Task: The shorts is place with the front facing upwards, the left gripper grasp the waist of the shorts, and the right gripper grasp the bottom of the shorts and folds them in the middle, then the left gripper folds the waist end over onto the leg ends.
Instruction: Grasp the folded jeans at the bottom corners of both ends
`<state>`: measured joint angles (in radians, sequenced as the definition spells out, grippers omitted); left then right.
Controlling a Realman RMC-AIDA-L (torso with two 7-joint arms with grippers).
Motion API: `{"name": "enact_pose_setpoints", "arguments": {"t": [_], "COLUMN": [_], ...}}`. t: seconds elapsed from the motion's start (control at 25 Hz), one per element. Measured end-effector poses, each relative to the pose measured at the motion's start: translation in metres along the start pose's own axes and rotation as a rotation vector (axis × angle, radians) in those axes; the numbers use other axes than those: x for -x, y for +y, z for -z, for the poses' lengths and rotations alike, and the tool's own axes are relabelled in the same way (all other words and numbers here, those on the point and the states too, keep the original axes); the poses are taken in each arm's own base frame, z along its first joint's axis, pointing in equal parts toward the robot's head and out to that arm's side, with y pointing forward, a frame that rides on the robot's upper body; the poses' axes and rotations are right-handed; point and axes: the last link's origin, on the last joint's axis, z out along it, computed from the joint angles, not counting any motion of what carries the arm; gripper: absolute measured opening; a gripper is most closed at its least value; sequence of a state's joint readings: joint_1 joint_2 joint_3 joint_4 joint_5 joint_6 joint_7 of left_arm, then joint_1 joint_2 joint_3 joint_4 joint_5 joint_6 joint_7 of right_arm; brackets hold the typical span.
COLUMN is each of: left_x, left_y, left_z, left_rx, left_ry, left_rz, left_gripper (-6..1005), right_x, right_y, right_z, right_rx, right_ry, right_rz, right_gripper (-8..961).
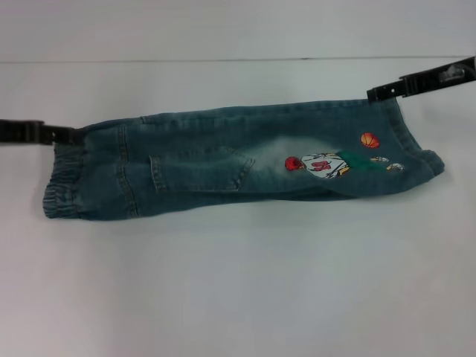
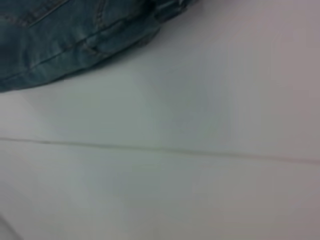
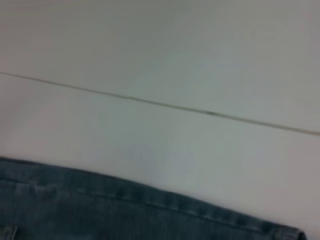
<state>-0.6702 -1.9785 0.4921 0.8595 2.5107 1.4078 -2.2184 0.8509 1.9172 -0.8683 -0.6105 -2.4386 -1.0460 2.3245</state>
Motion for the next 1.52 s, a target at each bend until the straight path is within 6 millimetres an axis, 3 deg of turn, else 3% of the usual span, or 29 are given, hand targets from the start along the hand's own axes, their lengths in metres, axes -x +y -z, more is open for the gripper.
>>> {"name": "enact_pose_setpoints", "arguments": {"t": [0.2, 0.4, 0.56, 0.8, 1.2, 1.52], "left_x": [0.001, 0.011, 0.019, 0.028, 0.038, 0.038], "left_y": [0.007, 0.031, 0.044, 0.046, 0.048, 0.038], "left_z": [0.023, 0.035, 0.034, 0.026, 0.015, 0.018], "left_rx": [0.066, 0.229, 0.307, 0.352, 0.385, 0.326], "left_ry": [0.017, -0.044, -0.071, -0.077, -0.103, -0.104], "left_rz": [-0.091, -0.259, -0.339, -0.351, -0.346, -0.297], "left_gripper": [693, 693, 693, 692, 692, 691], "right_x": [-0.008, -0.017, -0.028, -0.051, -0.085, -0.082], "right_y": [0.0, 0.001, 0.003, 0.022, 0.053, 0.055], "right_z": [0.012, 0.034, 0.049, 0.074, 0.059, 0.054], "right_rx": [0.066, 0.173, 0.279, 0.536, 0.699, 0.689], "right_ry": [0.015, 0.01, -0.008, -0.128, -0.06, -0.075], "right_rz": [0.014, 0.076, 0.15, 0.28, 0.303, 0.3], "right_gripper": [932, 931, 931, 930, 928, 927]}}
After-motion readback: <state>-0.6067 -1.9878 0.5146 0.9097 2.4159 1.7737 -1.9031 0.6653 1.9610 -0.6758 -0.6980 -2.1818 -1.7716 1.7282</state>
